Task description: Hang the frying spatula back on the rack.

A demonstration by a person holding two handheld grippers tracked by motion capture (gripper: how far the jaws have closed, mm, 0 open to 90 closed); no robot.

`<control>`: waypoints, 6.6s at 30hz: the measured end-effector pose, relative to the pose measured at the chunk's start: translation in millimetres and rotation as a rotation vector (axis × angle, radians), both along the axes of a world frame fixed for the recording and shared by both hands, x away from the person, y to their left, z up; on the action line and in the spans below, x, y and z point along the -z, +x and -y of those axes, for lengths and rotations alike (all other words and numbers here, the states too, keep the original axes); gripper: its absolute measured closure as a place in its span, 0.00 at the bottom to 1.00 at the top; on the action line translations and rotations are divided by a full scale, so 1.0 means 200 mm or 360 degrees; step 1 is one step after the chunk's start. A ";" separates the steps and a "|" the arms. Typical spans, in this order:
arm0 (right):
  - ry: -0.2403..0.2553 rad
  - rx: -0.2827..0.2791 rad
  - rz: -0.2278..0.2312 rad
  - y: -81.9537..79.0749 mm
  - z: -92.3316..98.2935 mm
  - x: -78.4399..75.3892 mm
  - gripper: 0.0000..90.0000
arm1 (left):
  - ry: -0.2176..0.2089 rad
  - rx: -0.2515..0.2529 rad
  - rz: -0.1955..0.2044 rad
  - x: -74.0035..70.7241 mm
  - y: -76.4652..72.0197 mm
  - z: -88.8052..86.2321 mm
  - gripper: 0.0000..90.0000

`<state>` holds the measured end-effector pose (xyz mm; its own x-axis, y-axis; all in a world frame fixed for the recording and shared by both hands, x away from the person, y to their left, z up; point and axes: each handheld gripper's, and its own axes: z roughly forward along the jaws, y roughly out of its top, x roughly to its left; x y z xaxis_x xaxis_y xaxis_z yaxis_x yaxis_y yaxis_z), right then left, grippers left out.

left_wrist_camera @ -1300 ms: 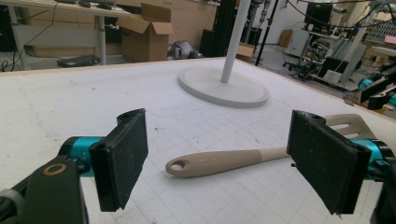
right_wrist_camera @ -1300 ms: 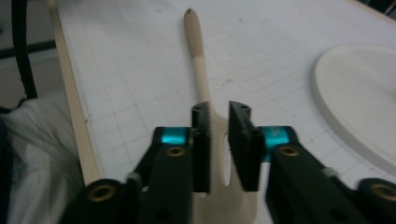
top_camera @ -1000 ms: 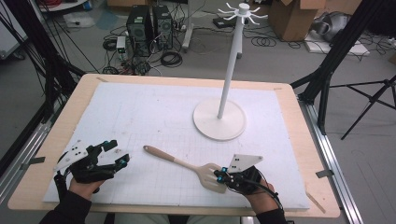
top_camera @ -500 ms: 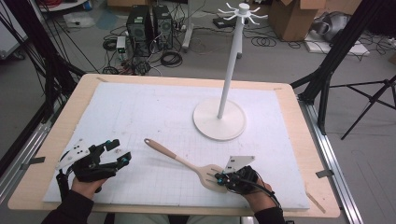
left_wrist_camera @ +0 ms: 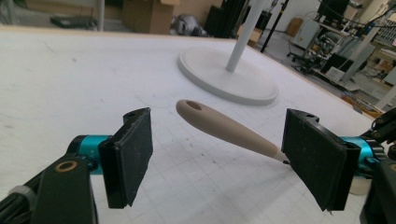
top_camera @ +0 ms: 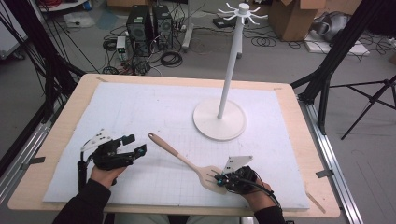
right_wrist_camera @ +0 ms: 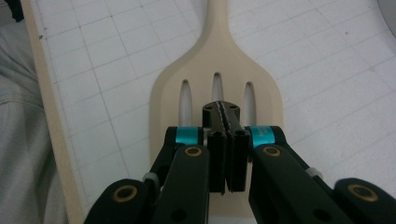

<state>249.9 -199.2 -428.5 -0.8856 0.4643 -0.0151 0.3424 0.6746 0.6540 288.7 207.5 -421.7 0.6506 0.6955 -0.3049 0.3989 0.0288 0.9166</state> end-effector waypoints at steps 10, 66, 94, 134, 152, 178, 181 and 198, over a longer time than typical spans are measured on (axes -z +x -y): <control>-0.0012 -0.0012 0.0023 0.00 0.00 0.00 0.99 | 0.0070 -0.0040 -0.0139 0.03 0.09 0.15 0.27; 0.0603 0.0184 0.0381 -0.07 0.13 -0.29 0.28 | -0.0523 0.0508 0.0226 -0.41 0.02 0.18 0.81; 0.0764 0.0075 0.0371 -0.04 0.02 -0.39 0.23 | -0.0073 0.0719 0.0572 -0.91 -0.10 0.17 0.82; 0.0999 -0.0373 0.0231 0.11 -0.29 -0.47 0.88 | -0.0174 0.0678 0.0557 -0.69 -0.18 0.15 0.33; 0.0925 0.0023 0.0349 0.38 -0.17 -0.69 0.88 | -0.0090 0.0460 0.0302 -0.16 -0.19 -0.07 0.19; 0.0896 0.0404 0.0361 0.70 -0.09 -0.95 0.88 | -0.0085 0.0497 0.0325 -0.14 -0.20 -0.05 0.20; 0.0903 0.0423 0.0351 0.71 -0.08 -0.95 0.88 | -0.0087 0.0495 0.0321 -0.14 -0.20 -0.05 0.20; 0.0894 0.0471 0.0311 0.75 -0.09 -0.96 0.88 | -0.0105 0.0505 0.0324 -0.15 -0.20 -0.06 0.20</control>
